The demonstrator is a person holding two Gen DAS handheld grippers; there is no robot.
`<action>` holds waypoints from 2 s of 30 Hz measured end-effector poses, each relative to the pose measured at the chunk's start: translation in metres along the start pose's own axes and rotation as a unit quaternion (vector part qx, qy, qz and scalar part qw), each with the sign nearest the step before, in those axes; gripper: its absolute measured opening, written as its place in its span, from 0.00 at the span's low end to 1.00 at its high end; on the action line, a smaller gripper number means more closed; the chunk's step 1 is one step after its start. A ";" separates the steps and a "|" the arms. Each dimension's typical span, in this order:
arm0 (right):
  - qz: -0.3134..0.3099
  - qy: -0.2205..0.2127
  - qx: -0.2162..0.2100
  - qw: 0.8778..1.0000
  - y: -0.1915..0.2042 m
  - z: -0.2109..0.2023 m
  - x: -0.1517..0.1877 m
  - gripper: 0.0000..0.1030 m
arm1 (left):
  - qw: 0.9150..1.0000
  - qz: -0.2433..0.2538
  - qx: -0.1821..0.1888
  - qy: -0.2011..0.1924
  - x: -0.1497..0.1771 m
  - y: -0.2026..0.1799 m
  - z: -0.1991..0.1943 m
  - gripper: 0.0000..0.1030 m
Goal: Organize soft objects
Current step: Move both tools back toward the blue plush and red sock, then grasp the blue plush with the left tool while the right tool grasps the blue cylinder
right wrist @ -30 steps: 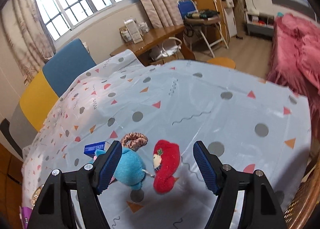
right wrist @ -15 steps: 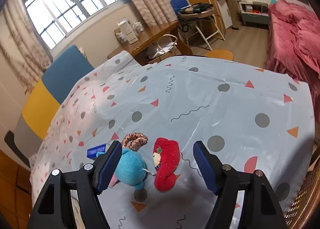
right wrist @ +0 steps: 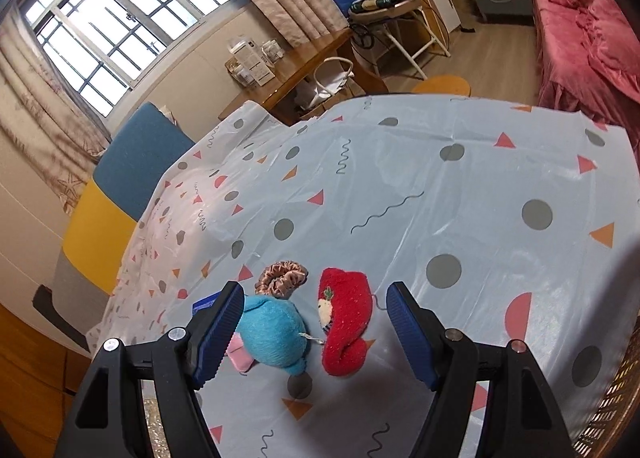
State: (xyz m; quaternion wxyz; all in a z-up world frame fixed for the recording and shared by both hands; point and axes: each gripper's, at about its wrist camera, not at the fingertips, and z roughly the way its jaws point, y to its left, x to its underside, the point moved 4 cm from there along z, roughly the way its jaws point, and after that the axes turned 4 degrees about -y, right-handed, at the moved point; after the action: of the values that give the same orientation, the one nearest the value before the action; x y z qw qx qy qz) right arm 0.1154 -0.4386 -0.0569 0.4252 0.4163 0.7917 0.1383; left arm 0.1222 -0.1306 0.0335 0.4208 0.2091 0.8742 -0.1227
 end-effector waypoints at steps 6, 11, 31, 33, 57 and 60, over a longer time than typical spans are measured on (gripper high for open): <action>-0.017 0.075 -0.028 0.997 0.014 0.025 0.010 0.73 | 1.000 0.011 -0.003 0.017 0.005 -0.004 0.012 1.00; -0.067 0.098 -0.031 0.992 0.048 0.051 -0.003 0.73 | 1.000 0.006 -0.011 0.024 0.007 0.001 0.016 1.00; -0.060 0.111 -0.085 0.988 0.044 0.062 -0.003 0.72 | 0.998 -0.007 -0.020 0.053 -0.014 -0.002 0.058 1.00; -0.036 0.100 -0.079 0.991 0.033 0.060 -0.010 0.72 | 0.997 -0.010 -0.023 0.068 -0.017 -0.008 0.076 1.00; 0.028 0.086 -0.102 0.991 0.020 0.057 -0.026 0.72 | 0.970 -0.090 -0.041 0.224 0.026 -0.007 0.255 0.61; 0.023 0.083 -0.099 0.991 0.021 0.057 -0.026 0.72 | 0.973 -0.076 -0.030 0.218 0.030 -0.014 0.245 0.55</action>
State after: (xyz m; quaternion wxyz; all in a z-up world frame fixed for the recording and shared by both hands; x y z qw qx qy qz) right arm 0.1794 -0.4537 -0.0651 0.3941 0.3771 0.7970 0.2594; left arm 0.2662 -0.2310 -0.1400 0.2157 0.1514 0.9613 -0.0798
